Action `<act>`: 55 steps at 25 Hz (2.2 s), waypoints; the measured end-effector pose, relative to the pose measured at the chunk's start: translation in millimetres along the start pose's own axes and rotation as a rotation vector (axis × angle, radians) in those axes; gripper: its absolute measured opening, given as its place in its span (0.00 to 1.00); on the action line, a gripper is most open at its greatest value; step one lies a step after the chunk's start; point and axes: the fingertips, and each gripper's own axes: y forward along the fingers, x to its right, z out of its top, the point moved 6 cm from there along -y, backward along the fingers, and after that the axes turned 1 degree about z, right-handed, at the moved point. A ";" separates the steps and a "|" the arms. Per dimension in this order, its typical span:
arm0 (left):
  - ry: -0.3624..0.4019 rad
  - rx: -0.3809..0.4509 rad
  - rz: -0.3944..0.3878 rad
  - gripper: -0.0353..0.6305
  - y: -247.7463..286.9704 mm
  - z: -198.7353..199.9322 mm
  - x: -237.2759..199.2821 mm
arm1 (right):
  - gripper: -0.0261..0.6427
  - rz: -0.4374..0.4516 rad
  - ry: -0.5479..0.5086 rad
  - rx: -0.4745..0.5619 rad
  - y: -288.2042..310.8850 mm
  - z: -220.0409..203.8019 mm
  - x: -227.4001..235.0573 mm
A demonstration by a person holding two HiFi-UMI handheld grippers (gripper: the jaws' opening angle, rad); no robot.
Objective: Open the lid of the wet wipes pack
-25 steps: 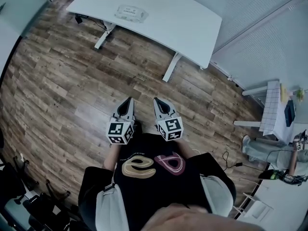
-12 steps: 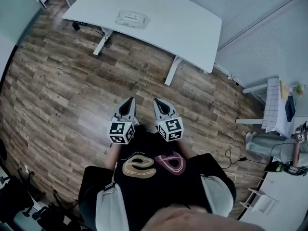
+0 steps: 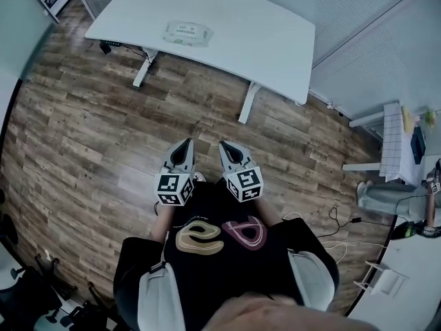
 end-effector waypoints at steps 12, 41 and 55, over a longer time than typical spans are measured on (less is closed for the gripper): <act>0.010 0.000 0.018 0.08 -5.5 2.2 -12.1 | 0.06 0.002 -0.015 0.077 5.2 13.6 -6.1; -0.012 0.008 0.195 0.08 148.9 64.1 -83.5 | 0.06 0.184 -0.009 0.027 167.8 86.9 111.8; -0.019 0.006 0.277 0.08 245.6 100.0 -99.6 | 0.06 0.291 -0.030 0.025 241.6 133.3 186.3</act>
